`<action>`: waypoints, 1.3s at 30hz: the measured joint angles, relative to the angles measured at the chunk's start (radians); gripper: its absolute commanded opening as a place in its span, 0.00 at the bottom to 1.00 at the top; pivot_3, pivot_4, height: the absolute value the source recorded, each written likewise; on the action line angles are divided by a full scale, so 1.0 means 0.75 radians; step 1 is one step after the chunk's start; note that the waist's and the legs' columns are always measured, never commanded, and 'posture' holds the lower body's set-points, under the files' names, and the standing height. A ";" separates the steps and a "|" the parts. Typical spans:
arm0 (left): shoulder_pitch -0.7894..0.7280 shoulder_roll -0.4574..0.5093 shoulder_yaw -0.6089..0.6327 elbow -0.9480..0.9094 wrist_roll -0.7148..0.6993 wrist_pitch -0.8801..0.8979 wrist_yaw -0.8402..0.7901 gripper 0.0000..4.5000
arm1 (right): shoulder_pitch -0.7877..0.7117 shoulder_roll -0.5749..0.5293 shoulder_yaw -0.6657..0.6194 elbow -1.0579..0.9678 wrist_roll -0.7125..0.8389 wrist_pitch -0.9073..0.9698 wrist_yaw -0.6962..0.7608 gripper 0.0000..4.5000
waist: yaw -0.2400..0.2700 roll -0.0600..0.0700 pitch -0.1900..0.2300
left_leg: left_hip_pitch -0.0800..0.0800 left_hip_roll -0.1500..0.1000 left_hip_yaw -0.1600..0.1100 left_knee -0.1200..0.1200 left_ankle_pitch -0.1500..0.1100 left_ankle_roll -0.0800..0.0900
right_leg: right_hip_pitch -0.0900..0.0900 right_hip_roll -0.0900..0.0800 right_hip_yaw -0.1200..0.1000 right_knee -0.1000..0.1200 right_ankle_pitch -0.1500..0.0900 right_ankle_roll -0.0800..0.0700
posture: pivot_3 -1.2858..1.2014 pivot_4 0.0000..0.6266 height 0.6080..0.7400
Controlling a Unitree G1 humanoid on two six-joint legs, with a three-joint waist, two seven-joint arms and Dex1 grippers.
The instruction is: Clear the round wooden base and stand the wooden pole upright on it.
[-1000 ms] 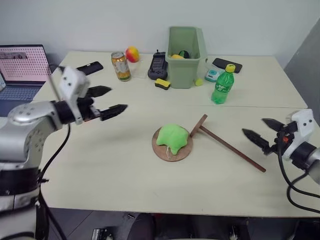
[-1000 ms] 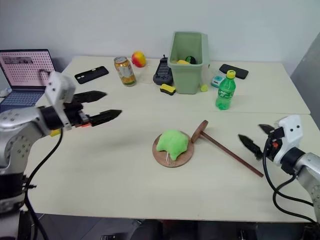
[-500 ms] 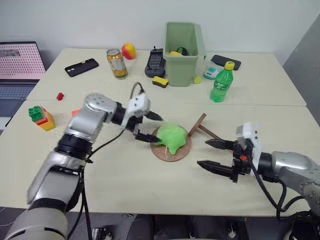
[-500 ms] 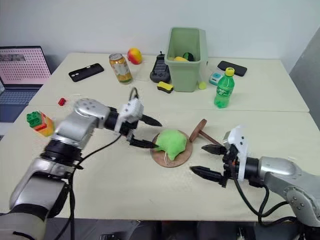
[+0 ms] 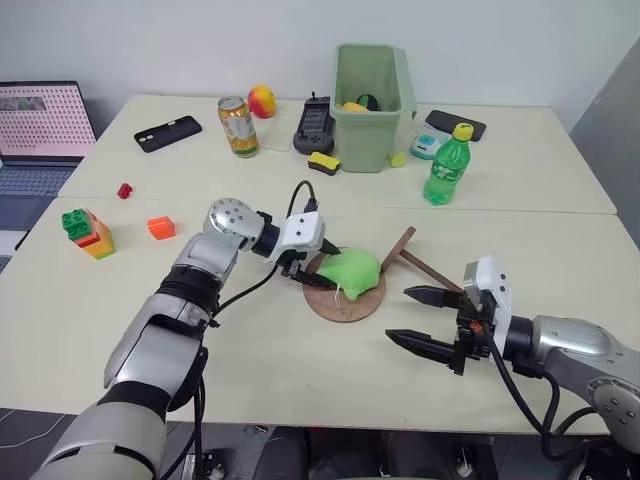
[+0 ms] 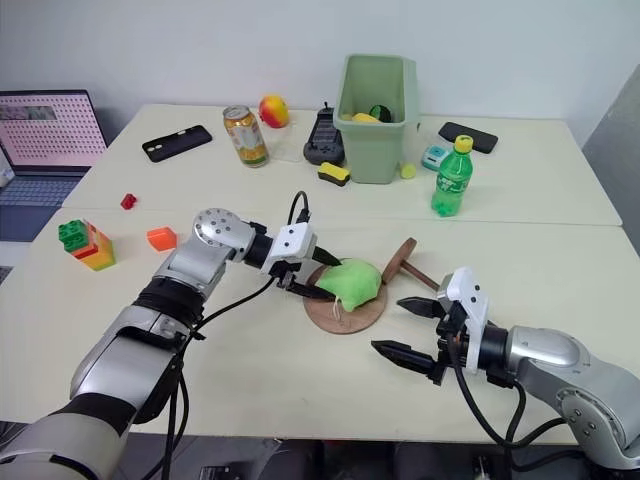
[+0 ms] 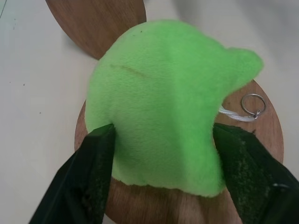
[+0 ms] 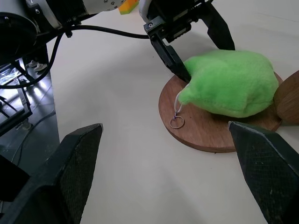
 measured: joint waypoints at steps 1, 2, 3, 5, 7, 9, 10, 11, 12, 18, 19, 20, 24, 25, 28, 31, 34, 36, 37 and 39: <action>-0.004 -0.004 0.002 0.008 0.004 -0.005 0.002 0.46 | -0.002 0.002 0.001 0.002 0.000 -0.001 0.000 1.00 | 0.000 0.000 0.000 | 0.000 0.000 0.000 0.000 0.000 0.000 | 0.000 0.000 0.000 0.000 0.000 0.000 | 0.52 0.24 1.00; -0.005 -0.008 0.007 0.013 0.006 -0.006 0.002 0.40 | -0.006 0.002 0.001 0.005 0.000 -0.002 0.000 1.00 | 0.000 0.000 0.000 | 0.000 -0.001 0.000 0.000 0.000 0.000 | 0.000 -0.001 0.000 0.001 0.000 0.000 | 0.52 0.24 1.00; -0.005 -0.012 0.013 0.016 0.008 -0.006 0.002 0.37 | -0.009 0.002 0.001 0.008 0.000 -0.004 0.000 1.00 | 0.000 0.000 0.000 | 0.000 -0.002 -0.001 0.001 0.000 0.000 | 0.000 -0.001 0.000 0.002 0.000 0.000 | 0.52 0.24 1.00; -0.005 -0.014 0.018 0.016 0.010 -0.006 0.002 0.26 | -0.019 0.002 0.001 0.017 -0.001 -0.008 0.001 1.00 | 0.000 0.000 0.000 | 0.000 -0.002 -0.001 0.002 0.000 0.000 | 0.000 -0.002 0.000 0.003 0.000 0.000 | 0.52 0.24 1.00; -0.005 -0.014 0.020 0.015 0.013 -0.005 0.004 0.19 | -0.034 0.002 0.001 0.029 -0.001 -0.010 0.003 1.00 | 0.000 0.000 0.000 | 0.000 -0.002 -0.001 0.004 0.000 0.000 | 0.000 -0.002 0.000 0.004 0.000 0.000 | 0.52 0.24 1.00; -0.005 -0.010 0.020 0.009 0.020 0.004 0.005 0.19 | -0.053 0.002 0.001 0.045 -0.001 -0.012 0.005 1.00 | 0.000 0.000 0.000 | 0.000 -0.003 -0.002 0.006 0.000 0.000 | 0.000 -0.002 0.000 0.007 0.000 0.000 | 0.52 0.24 1.00; -0.005 -0.003 0.020 -0.001 0.020 0.013 0.000 0.19 | -0.058 0.002 0.003 0.050 -0.001 -0.012 0.006 1.00 | 0.000 0.000 0.000 | -0.001 -0.003 -0.002 0.007 0.000 0.000 | 0.000 -0.002 0.000 0.007 0.000 0.000 | 0.52 0.24 1.00; -0.004 0.016 0.020 -0.024 0.020 0.039 -0.014 0.19 | -0.068 0.002 0.006 0.059 -0.001 -0.012 0.008 1.00 | -0.002 0.000 0.000 | -0.001 -0.003 -0.003 0.008 0.000 0.000 | 0.000 -0.002 -0.001 0.008 0.000 0.000 | 0.52 0.24 1.00; -0.004 0.046 0.021 -0.050 0.020 0.067 -0.035 0.19 | -0.080 0.001 0.014 0.064 -0.001 -0.012 0.009 1.00 | -0.003 0.000 0.000 | -0.003 -0.002 -0.004 0.010 0.000 0.000 | -0.001 -0.002 -0.001 0.009 0.000 0.000 | 0.52 0.24 1.00; -0.097 0.185 0.138 -0.016 0.022 0.226 0.078 0.19 | -0.126 -0.007 0.026 0.069 0.015 -0.003 0.023 1.00 | -0.005 -0.001 0.000 | -0.003 -0.003 -0.007 0.016 0.000 0.001 | -0.001 -0.001 -0.002 0.016 -0.001 0.001 | 0.52 0.24 1.00; -0.145 0.187 0.188 0.070 0.035 0.217 0.220 0.19 | -0.152 -0.006 0.026 0.068 0.024 0.005 0.022 1.00 | -0.003 -0.001 0.001 | -0.003 -0.004 -0.008 0.017 0.000 0.001 | -0.001 -0.002 -0.002 0.017 -0.001 0.001 | 0.52 0.24 1.00; -0.178 0.187 0.225 0.139 0.046 0.206 0.340 0.19 | -0.170 -0.005 0.025 0.067 0.035 0.010 0.016 1.00 | -0.003 -0.001 0.000 | -0.003 -0.004 -0.009 0.017 0.000 0.001 | 0.000 -0.003 -0.002 0.017 -0.001 0.001 | 0.52 0.24 1.00; -0.195 0.180 0.279 0.433 0.152 0.145 0.759 0.22 | -0.228 0.020 0.025 0.059 0.086 0.030 -0.016 1.00 | -0.004 -0.001 0.000 | -0.002 -0.006 -0.010 0.016 0.000 0.001 | -0.001 -0.004 -0.002 0.017 -0.002 0.003 | 0.52 0.24 1.00; -0.176 0.163 0.278 0.493 0.173 0.138 0.817 0.25 | -0.243 0.031 0.026 0.059 0.087 0.031 -0.026 1.00 | -0.003 -0.001 0.000 | -0.003 -0.006 -0.010 0.016 0.000 0.001 | -0.001 -0.005 -0.002 0.017 -0.002 0.003 | 0.52 0.24 1.00; -0.136 0.105 0.289 0.629 0.204 0.121 0.979 0.37 | -0.311 0.058 0.026 0.059 0.066 0.009 -0.054 1.00 | -0.001 -0.005 0.001 | -0.012 -0.006 -0.010 0.019 0.000 0.000 | -0.010 -0.006 -0.004 0.021 -0.001 0.003 | 0.52 0.24 1.00; -0.159 0.099 0.335 0.667 0.201 0.123 1.059 0.51 | -0.368 0.078 0.027 0.059 0.003 -0.033 -0.090 1.00 | 0.001 -0.007 -0.001 | -0.012 -0.007 -0.010 0.019 0.001 0.000 | -0.013 -0.008 -0.003 0.024 -0.001 0.003 | 0.52 0.24 1.00; -0.165 0.100 0.360 0.685 0.201 0.125 1.079 0.63 | -0.395 0.079 0.030 0.059 -0.066 -0.052 -0.125 1.00 | -0.001 -0.007 -0.001 | -0.013 -0.008 -0.008 0.019 0.001 0.000 | -0.016 -0.008 -0.001 0.027 -0.001 0.003 | 0.52 0.24 1.00; -0.165 0.100 0.372 0.691 0.201 0.125 1.073 0.72 | -0.405 0.073 0.042 0.060 -0.120 -0.064 -0.141 1.00 | -0.002 -0.007 -0.001 | -0.014 -0.008 -0.007 0.019 0.001 0.000 | -0.020 -0.008 0.001 0.030 -0.002 0.003 | 0.52 0.24 1.00; -0.165 0.102 0.379 0.691 0.201 0.125 1.068 0.77 | -0.405 0.070 0.055 0.061 -0.153 -0.072 -0.144 1.00 | -0.003 -0.007 -0.001 | -0.014 -0.007 -0.007 0.019 0.002 -0.001 | -0.020 -0.008 0.001 0.030 -0.002 0.003 | 0.52 0.24 1.00; -0.165 0.108 0.383 0.690 0.200 0.127 1.052 0.84 | -0.404 0.069 0.067 0.063 -0.190 -0.076 -0.143 1.00 | -0.006 -0.007 -0.001 | -0.014 -0.007 -0.006 0.019 0.002 0.000 | -0.021 -0.008 0.002 0.031 -0.002 0.003 | 0.52 0.24 1.00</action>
